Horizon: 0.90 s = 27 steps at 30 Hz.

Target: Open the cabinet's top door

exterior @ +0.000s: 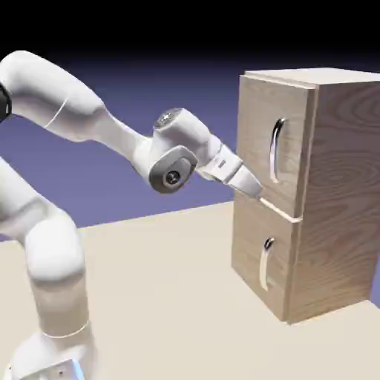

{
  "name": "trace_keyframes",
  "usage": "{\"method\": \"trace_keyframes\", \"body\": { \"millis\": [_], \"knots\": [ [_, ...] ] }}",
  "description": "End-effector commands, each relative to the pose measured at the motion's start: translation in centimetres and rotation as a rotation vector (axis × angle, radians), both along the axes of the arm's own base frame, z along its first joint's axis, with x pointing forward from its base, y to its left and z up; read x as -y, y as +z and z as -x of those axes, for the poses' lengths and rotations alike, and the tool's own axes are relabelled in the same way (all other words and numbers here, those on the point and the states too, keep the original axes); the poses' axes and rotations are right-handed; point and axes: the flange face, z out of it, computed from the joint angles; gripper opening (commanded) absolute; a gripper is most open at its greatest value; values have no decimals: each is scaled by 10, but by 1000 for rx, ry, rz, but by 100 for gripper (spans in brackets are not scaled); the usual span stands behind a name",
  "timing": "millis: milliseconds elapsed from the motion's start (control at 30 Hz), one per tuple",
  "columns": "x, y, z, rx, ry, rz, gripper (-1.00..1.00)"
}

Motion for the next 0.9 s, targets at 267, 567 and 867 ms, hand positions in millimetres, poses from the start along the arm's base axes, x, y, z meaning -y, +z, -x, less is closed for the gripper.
{"method": "trace_keyframes", "body": {
  "millis": [267, 567, 867],
  "knots": [
    [-21, 24, 6, 52, 313, 343, 100],
    [-32, 39, 17, 110, 586, 706, 100],
    [-34, 47, 28, 165, 812, 1089, 100]
  ]
}}
